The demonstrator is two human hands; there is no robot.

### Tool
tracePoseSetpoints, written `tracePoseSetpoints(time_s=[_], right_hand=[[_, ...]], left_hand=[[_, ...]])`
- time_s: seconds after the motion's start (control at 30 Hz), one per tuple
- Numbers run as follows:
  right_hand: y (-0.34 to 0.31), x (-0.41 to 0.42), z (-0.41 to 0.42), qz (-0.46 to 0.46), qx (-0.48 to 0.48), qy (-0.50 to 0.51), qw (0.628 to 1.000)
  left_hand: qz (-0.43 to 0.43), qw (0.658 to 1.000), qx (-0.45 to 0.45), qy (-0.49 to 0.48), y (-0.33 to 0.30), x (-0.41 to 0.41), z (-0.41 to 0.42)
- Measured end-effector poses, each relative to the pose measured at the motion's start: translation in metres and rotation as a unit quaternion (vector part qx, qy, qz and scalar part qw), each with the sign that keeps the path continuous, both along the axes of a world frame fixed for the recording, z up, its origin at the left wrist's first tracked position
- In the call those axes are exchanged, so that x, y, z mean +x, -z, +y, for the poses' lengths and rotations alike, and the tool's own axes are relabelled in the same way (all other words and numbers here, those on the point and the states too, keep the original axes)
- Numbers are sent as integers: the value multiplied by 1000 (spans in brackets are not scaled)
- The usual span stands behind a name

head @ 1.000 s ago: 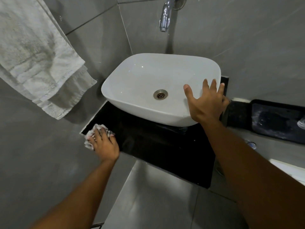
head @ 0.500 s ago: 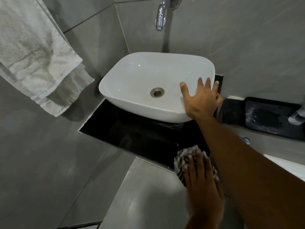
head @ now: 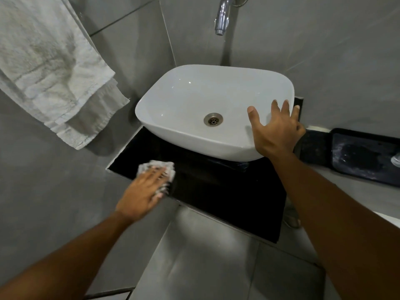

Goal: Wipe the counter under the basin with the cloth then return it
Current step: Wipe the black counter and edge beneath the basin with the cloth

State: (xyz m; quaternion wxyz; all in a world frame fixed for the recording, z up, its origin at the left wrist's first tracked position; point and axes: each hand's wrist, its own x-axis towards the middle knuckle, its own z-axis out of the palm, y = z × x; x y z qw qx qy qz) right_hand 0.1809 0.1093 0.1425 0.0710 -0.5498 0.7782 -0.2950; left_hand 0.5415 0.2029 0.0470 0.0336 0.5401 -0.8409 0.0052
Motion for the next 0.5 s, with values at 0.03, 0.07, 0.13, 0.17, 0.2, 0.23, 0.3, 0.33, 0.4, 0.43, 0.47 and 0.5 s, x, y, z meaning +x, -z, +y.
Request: tracePoseSetpoints(time_s=[0.03,0.07,0.13,0.17,0.2,0.23,0.3,0.33,0.4,0.43,0.47,0.5], right_hand=[[0,0,0,1,1,0,1000],[0,0,0,2,2,-1,1000],[0,0,-1,4,6,-2,1000],[-1,1,-1,6,9,-1,1000],[-1,0,-1,6,12,0,1000],[-1,0,-1,5,15,0,1000],[-1,0,0,4,12,3,1000],[-1,0,0,4,11,4,1000],[-1,2,0,4,10,3,1000],[-1,2,0,5,9,4,1000],[-1,2,1,4,9,5,1000],[0,2,1,3,9,6,1000]], left_hand=[[20,997,-8,-68,-3,17,-6],[43,989,-18,-138,-7,29,-12],[73,967,-37,-241,-9,36,-22],[87,957,-44,-274,-9,32,-27],[104,944,-52,-308,-7,25,-29],[126,929,-56,-345,-5,15,-31],[164,895,-53,-411,-3,-2,-34],[172,882,-49,-437,-2,-10,-33],[177,865,-48,-466,0,-27,-31],[178,864,-49,-469,0,-37,-29],[177,866,-49,-466,0,-46,-26],[176,868,-47,-461,-1,-55,-24]])
